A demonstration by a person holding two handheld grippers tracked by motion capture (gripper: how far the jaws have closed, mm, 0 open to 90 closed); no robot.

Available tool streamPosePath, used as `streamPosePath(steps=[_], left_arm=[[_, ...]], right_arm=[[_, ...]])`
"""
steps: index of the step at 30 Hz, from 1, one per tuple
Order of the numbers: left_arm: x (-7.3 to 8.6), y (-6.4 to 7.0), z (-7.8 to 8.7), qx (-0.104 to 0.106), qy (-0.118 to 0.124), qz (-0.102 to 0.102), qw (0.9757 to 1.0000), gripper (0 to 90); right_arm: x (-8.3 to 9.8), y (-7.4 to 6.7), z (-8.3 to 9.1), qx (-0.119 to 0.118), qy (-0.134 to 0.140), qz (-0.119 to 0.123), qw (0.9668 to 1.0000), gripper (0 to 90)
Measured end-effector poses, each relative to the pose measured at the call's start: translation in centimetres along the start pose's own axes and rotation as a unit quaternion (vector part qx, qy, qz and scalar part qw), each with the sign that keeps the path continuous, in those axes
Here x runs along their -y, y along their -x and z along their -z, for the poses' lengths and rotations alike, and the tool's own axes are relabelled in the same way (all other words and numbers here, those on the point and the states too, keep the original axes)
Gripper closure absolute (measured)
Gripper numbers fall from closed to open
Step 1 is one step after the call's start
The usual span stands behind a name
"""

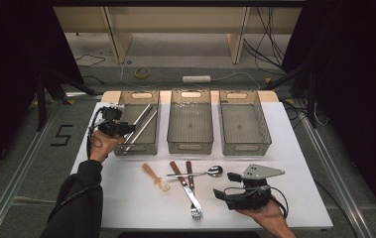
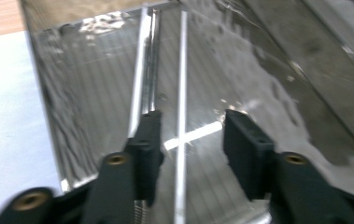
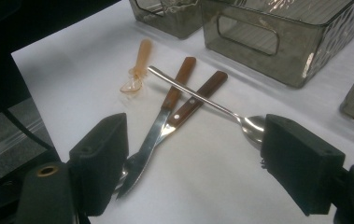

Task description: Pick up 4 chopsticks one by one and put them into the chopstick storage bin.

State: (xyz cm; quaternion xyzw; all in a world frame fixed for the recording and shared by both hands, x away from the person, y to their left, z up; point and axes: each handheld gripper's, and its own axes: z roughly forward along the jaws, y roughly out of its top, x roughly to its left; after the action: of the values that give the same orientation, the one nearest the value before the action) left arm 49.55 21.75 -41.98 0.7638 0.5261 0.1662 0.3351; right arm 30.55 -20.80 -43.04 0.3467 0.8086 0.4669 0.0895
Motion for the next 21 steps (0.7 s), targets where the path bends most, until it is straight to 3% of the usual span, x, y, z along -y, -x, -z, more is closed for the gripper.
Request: streamPosePath(steps=[2,4,7,16,21], left_arm=[[0.3,0.5,0.6,0.009,0.007,-0.002,0.9999,47.1],[0.8,0.9,1.3,0.031,0.022,0.002,0.9993,42.6],[1.0,1.7,1.8,0.043,0.015,-0.014,0.9989,35.2],[1.4,3.9,3.9,0.071,0.015,-0.054,0.9959,28.6],[2.0,5.6,4.2,0.089,0.004,-0.092,0.9918,26.3]], right_arm=[[0.0,0.0,0.0,0.000,-0.001,-0.001,1.0000,24.4],[0.0,0.0,-0.1,0.000,-0.001,-0.001,1.0000,24.4],[-0.1,-0.1,0.0,0.002,0.002,0.002,1.0000,24.4],[0.0,-0.2,0.0,0.001,0.001,0.004,1.0000,24.4],[0.0,-0.1,-0.1,0.001,0.000,0.003,1.0000,24.3]])
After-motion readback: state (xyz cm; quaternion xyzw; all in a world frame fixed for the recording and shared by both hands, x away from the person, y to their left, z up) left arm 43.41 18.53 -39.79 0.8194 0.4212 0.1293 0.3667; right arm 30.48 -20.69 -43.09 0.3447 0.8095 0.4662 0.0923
